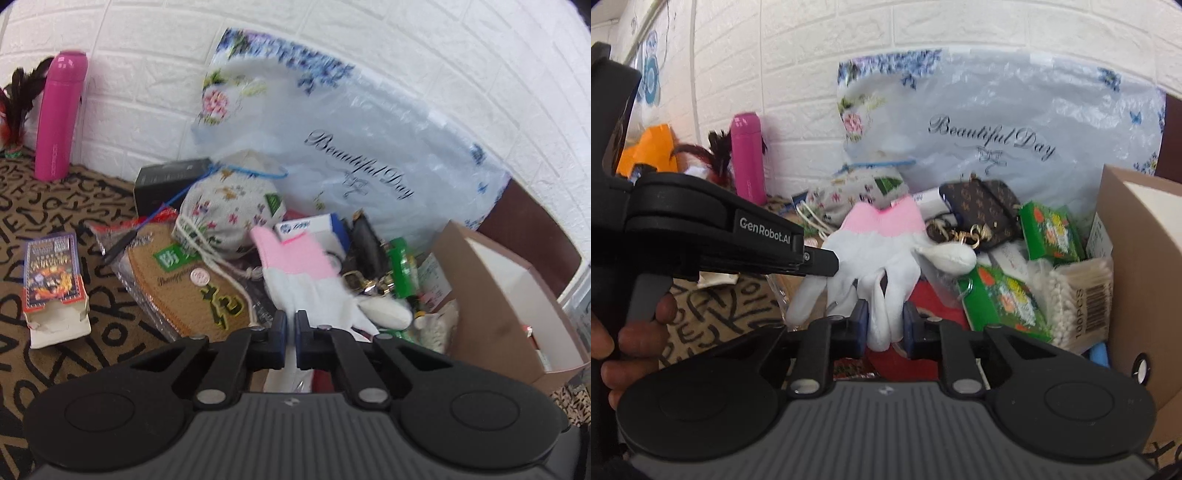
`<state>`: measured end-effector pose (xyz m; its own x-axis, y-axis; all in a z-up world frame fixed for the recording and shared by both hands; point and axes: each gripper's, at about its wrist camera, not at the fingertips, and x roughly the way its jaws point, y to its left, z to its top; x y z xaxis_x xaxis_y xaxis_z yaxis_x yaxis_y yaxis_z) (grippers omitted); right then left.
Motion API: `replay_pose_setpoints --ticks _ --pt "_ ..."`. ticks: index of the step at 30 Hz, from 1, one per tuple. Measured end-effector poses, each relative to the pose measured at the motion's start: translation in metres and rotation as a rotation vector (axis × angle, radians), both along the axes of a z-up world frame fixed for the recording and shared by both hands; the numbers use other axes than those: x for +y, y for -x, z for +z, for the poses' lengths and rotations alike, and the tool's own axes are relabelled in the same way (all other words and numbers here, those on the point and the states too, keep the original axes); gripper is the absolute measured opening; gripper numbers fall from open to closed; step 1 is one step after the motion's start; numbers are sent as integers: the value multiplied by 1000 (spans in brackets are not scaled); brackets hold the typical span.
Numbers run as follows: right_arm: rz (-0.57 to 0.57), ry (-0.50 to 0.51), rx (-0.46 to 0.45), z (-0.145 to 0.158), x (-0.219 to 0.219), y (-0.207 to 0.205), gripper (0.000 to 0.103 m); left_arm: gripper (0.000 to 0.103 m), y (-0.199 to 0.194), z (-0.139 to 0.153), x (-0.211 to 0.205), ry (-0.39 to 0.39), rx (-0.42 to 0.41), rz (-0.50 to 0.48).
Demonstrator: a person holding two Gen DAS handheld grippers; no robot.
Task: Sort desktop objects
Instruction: 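Grasp the white glove with both tools and lift it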
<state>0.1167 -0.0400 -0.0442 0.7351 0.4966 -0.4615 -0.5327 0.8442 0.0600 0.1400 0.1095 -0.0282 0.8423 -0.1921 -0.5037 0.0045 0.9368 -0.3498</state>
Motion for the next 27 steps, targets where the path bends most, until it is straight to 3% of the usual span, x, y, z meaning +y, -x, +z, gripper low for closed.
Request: replay_pose_setpoints --ticks 4,9,21,24,26,27 --pt "39 -41 -34 24 -13 20 16 2 27 17 -8 -2 -31 -26" --pt "109 -35 -33 37 -33 57 16 2 70 15 -20 10 -13 -73" --pt "129 34 176 3 -107 146 16 3 152 -29 -67 6 128 -230" --pt "100 71 227 -10 -117 156 18 20 154 -43 -71 -34 171 -220" --pt "73 94 250 -17 -121 157 23 50 152 -45 -68 -37 179 -177" --pt "60 98 258 -20 -122 157 24 53 151 -45 -67 -43 181 -164"
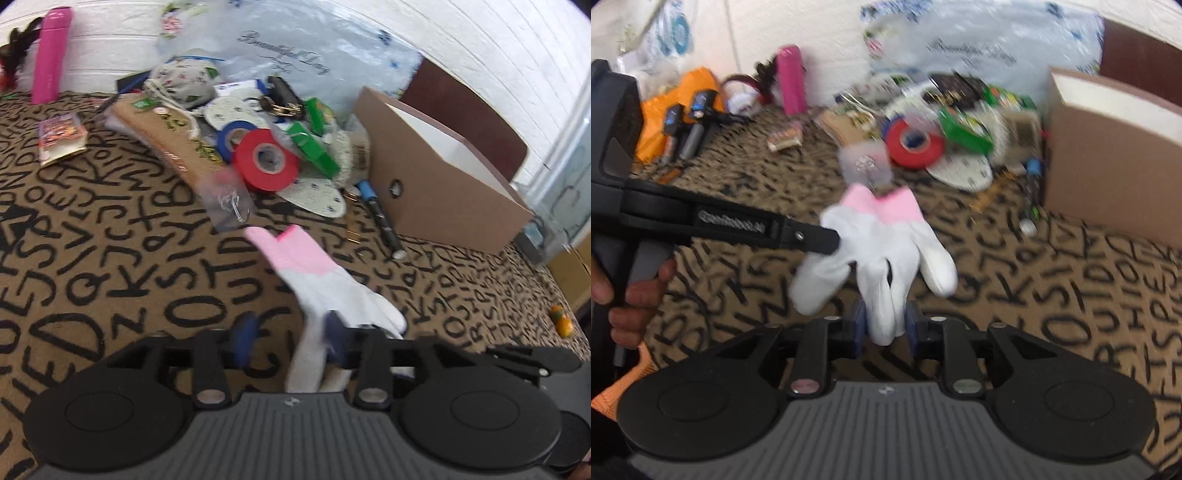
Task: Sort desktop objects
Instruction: 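Grasp the white glove with both tools and lift it, then carry the white glove into the brown box and release it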
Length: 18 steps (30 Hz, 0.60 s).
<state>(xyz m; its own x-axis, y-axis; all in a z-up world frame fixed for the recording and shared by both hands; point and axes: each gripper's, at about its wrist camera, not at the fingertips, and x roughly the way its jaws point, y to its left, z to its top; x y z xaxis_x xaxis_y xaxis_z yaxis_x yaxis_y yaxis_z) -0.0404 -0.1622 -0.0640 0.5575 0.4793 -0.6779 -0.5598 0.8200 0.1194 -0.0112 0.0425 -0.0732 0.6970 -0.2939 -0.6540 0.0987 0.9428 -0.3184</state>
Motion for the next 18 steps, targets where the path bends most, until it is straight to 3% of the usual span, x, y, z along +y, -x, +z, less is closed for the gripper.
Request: replay_pose_setpoints --ticks 1,2,5,10,15,18 --pt "-7 2 5 -2 -1 -1 32 54 -1 0 1 -7 -1 5" --pt "-14 6 7 -3 -1 -2 48 56 -3 1 2 -10 -2 4" --pt "-43 32 -38 -3 1 -5 72 61 -9 0 3 -12 8 7" --pt "-4 32 -89 0 7 -15 74 62 -23 0 -2 7 33 0" --pt "12 16 -63 -8 16 -37 75 66 -35 -3 -12 -16 42 -23" --pt "40 5 -53 -14 22 -41 74 50 -38 -5 -15 -9 50 -44"
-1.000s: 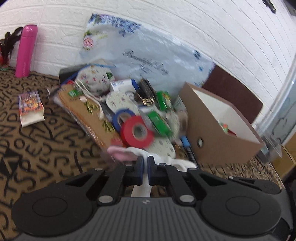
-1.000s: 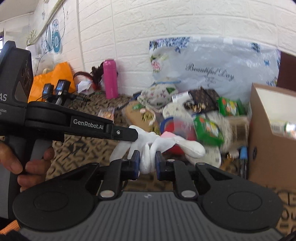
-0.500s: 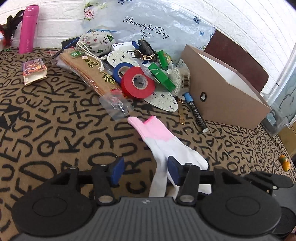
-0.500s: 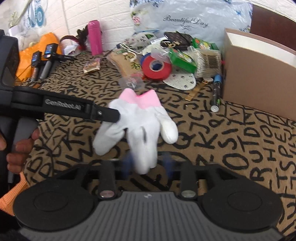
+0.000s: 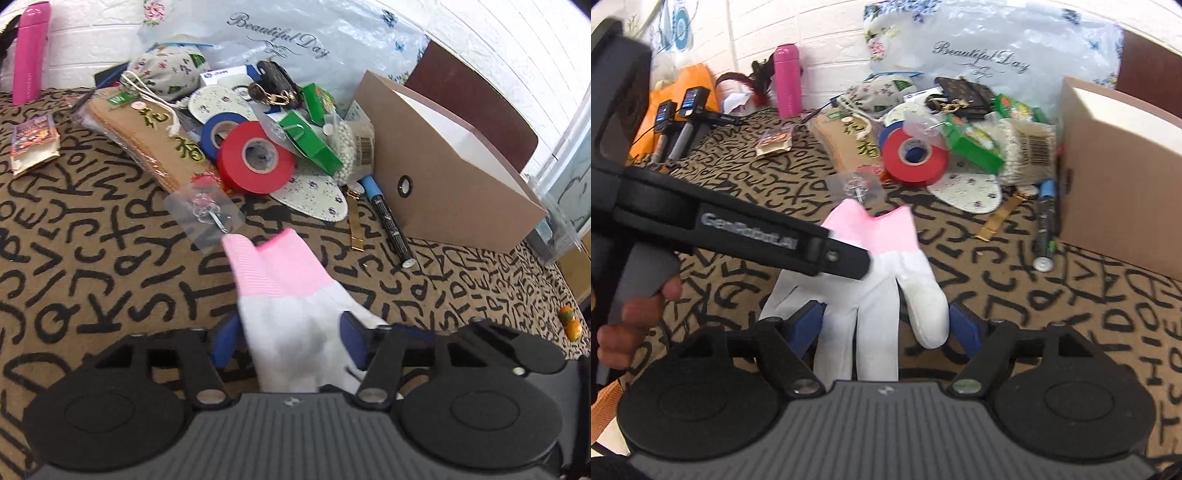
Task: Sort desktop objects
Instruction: 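Carry the white glove into the brown box and release it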
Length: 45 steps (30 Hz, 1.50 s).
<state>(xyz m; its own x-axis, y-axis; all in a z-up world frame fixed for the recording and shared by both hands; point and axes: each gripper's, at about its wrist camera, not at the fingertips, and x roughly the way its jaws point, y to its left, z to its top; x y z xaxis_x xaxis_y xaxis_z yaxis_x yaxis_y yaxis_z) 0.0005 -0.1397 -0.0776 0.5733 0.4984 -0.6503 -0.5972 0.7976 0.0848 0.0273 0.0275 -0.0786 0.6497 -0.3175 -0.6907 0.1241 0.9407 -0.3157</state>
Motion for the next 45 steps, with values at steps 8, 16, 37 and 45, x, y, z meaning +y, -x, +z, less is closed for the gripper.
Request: replay_pose_setpoints --ticks 8,16,37,45 --pt "-9 -70 57 0 -6 -3 25 5 3 9 -13 14 -17 -33" --pt "-48 -134 -60 37 -31 -2 21 5 -2 60 -39 48 -165 -102" --pt "-340 -251 -347 140 -154 -111 21 5 -140 148 -129 173 -271 -240" --pt "-387 -242 -292 123 -178 -181 21 5 -202 129 -146 163 -226 -249"
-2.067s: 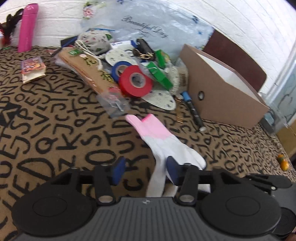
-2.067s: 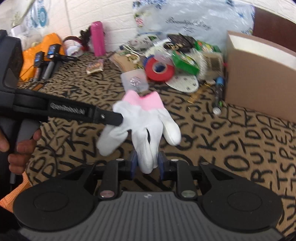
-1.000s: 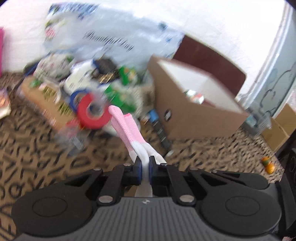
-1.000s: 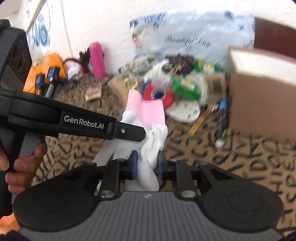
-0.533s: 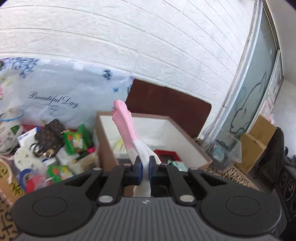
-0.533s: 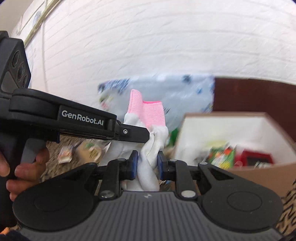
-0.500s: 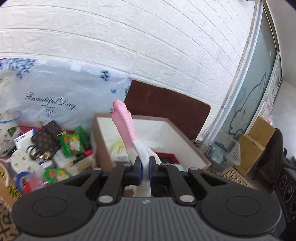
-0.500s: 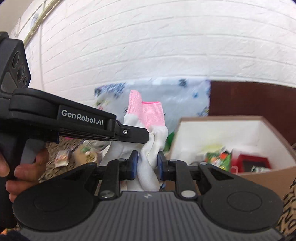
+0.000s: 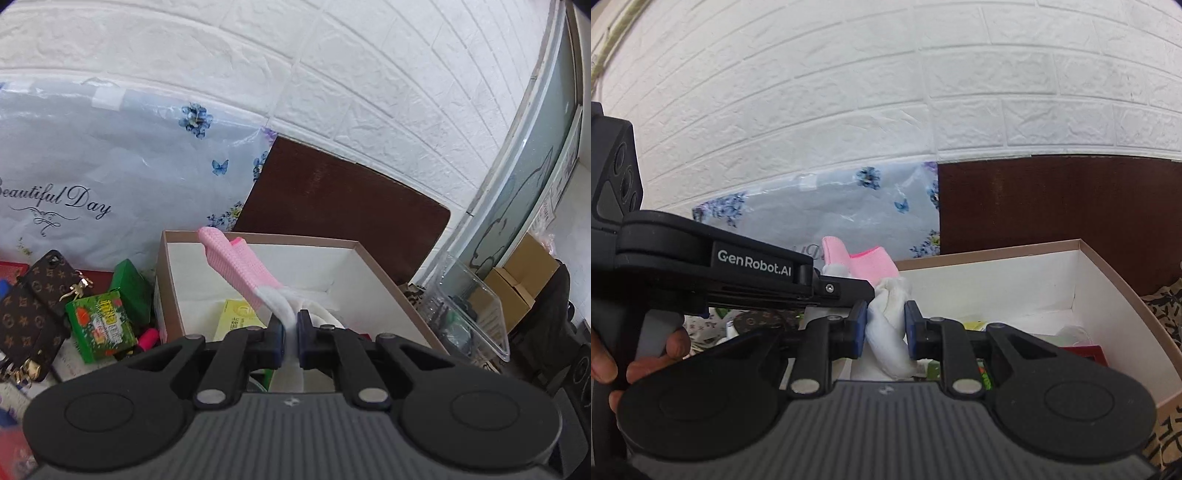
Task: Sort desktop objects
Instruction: 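Carry the white glove into the brown box and release it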
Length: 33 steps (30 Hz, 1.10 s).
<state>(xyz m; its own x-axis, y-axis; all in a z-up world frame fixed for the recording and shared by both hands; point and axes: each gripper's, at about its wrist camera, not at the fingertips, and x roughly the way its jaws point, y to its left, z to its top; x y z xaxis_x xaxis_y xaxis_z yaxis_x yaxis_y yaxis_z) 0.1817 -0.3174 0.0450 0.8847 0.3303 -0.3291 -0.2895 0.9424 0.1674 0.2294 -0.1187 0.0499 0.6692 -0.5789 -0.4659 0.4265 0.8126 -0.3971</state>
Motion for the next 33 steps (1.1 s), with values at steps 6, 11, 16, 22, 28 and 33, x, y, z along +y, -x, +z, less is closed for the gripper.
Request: replay_pose_setpoints --ticks 6,11,16,22,28,33 --pt "-18 29 45 -15 -13 -42 21 5 -41 -16 -6 -12 22 2" --pt "-37 83 108 -30 -6 -67 22 13 -63 -24 -5 -33 28 41" --pt "-36 117 165 -39 -4 -80 48 87 -60 -24 6 2 -16 93" --pt "-66 167 109 -37 3 -69 87 98 -52 -19 10 -15 -13 98" --pt "-80 169 111 -33 9 -58 97 99 -30 -19 12 -53 -40 98" --pt "-98 161 115 -29 12 -43 98 99 -10 -21 15 -70 2 104"
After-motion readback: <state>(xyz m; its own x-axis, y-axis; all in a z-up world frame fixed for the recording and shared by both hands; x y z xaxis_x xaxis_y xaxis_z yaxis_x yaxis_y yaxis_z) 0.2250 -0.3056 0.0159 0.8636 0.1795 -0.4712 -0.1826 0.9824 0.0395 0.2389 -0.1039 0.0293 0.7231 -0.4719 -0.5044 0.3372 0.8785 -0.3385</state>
